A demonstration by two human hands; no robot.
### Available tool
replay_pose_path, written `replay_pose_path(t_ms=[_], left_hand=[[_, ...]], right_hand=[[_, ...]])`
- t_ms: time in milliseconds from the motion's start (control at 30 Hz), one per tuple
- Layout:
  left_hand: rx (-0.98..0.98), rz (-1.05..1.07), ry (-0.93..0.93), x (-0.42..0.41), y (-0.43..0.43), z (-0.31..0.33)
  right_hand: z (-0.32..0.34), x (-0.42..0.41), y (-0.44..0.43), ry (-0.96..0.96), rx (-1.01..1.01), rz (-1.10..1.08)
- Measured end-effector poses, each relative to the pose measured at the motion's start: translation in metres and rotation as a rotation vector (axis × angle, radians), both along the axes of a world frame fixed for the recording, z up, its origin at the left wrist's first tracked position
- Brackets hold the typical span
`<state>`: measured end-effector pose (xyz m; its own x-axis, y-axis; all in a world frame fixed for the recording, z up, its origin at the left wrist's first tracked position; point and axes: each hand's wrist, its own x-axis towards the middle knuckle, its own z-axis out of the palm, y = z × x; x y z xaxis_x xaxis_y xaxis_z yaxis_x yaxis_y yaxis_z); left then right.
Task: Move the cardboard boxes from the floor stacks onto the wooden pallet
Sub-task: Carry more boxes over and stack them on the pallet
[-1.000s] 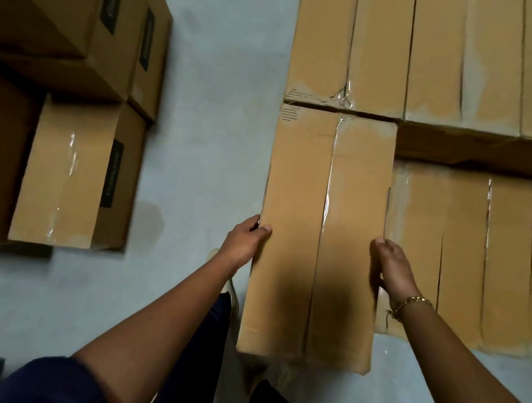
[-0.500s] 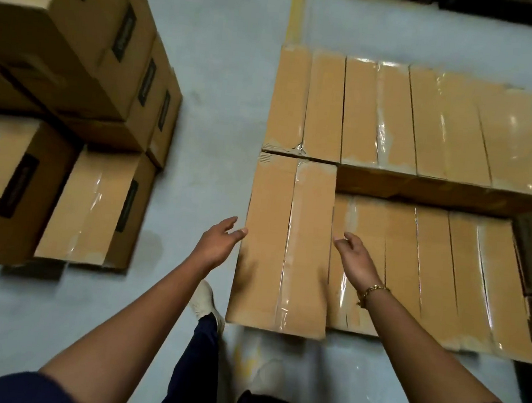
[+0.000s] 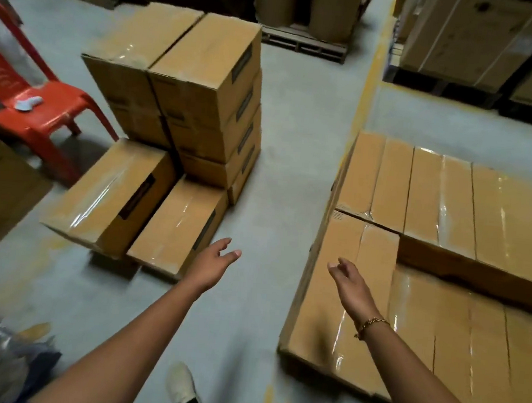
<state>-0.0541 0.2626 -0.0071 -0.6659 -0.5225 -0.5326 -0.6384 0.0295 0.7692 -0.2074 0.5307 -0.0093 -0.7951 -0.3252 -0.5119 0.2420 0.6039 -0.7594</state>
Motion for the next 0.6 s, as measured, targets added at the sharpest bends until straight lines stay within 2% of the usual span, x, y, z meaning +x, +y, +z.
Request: replay_pose_path(t_ms=[367,600], left_hand=[[0.013,0.124,-0.055,0.12,-0.197,-0.014],[0.013,0.173,-0.08,0.138,-0.287,-0.036]], right_hand=[[-0.027,0.093,-0.23,-0.095,0.0,0.113],[-0.052,0.113,-0.322,-0.194,0.007,0.131]])
